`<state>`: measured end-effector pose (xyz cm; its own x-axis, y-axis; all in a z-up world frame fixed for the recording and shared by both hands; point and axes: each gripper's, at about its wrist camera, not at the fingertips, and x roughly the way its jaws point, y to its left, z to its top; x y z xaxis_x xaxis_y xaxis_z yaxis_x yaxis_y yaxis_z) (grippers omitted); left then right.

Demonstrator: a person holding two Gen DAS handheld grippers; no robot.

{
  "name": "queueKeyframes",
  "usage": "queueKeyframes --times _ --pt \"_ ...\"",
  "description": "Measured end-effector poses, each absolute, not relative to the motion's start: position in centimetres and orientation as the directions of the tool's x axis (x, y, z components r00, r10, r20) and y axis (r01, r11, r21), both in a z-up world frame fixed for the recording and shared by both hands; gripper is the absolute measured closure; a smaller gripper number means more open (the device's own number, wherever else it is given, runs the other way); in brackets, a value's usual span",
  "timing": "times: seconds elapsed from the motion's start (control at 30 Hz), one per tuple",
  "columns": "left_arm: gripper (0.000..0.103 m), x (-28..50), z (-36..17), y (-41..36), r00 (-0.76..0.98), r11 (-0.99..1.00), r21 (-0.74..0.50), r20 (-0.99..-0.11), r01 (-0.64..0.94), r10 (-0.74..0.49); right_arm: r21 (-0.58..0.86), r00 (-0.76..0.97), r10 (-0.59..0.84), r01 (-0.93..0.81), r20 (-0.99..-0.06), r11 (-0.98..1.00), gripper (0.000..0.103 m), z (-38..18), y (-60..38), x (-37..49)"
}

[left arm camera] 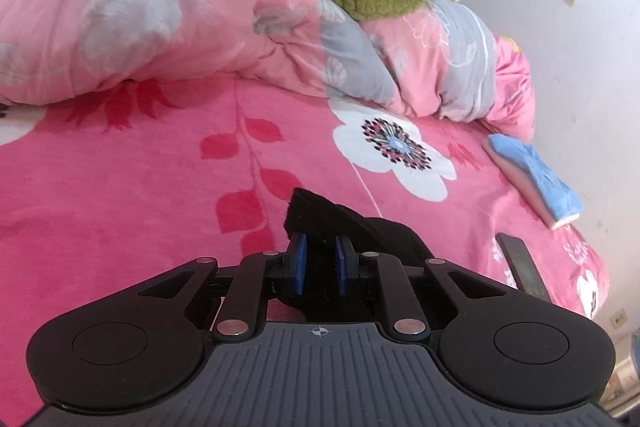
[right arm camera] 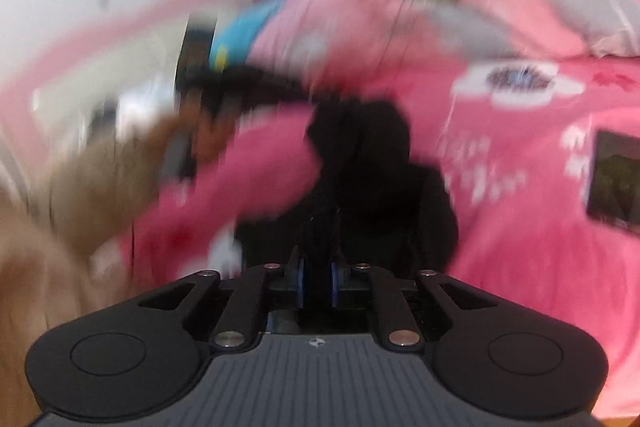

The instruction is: Fold clothes

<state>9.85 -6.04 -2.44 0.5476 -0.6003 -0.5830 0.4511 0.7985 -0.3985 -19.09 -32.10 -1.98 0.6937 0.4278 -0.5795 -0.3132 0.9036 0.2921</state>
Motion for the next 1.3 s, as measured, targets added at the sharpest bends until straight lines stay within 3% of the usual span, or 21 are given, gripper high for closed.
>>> queueKeyframes --times 0.1,0.23,0.33,0.57,0.63,0.67,0.8,1.07,1.3 --pt "0.085 9.4 -1.4 -5.1 0.557 0.791 -0.406 -0.562 0.457 -0.611 0.225 0.678 0.386 -0.317 -0.625 0.921 0.081 -1.5 -32.1 -20.8" --pt "0.077 9.0 -0.3 -4.7 0.557 0.779 -0.423 -0.544 0.464 -0.627 0.301 0.791 0.4 -0.284 -0.463 0.91 0.065 1.5 -35.0 -21.7" --pt "0.077 9.0 -0.4 -5.6 0.533 0.771 -0.437 -0.558 0.463 -0.636 0.352 0.839 0.405 -0.279 -0.362 0.894 0.062 2.4 -34.9 -18.7" --pt "0.077 8.7 -1.5 -8.3 0.504 0.772 -0.401 -0.592 0.493 -0.629 0.364 0.83 0.348 -0.191 -0.437 0.912 0.065 -0.4 -29.0 -7.3" --pt "0.077 8.8 -1.9 -8.4 0.506 0.776 -0.387 -0.598 0.497 -0.622 0.39 0.833 0.329 -0.15 -0.446 0.909 0.067 -1.5 -28.9 -5.5" --pt "0.077 8.8 -2.2 -8.4 0.506 0.777 -0.385 -0.598 0.499 -0.621 0.413 0.829 0.33 -0.133 -0.452 0.901 0.079 -2.0 -29.1 -4.9" --pt "0.08 8.9 -2.6 -8.0 0.498 0.766 -0.387 -0.592 0.514 -0.633 0.459 0.814 0.35 -0.117 -0.464 0.881 0.099 -3.5 -29.7 -3.8" --pt "0.099 7.6 -2.0 -7.0 0.519 0.762 -0.338 -0.576 0.552 -0.632 0.49 0.908 0.279 -0.098 -0.312 0.866 0.102 -0.2 -32.4 -4.6" --pt "0.101 5.8 -1.1 -2.8 0.622 0.833 -0.26 -0.566 0.488 -0.541 0.447 0.957 0.201 -0.089 -0.21 0.89 0.103 4.6 -35.0 -3.7"
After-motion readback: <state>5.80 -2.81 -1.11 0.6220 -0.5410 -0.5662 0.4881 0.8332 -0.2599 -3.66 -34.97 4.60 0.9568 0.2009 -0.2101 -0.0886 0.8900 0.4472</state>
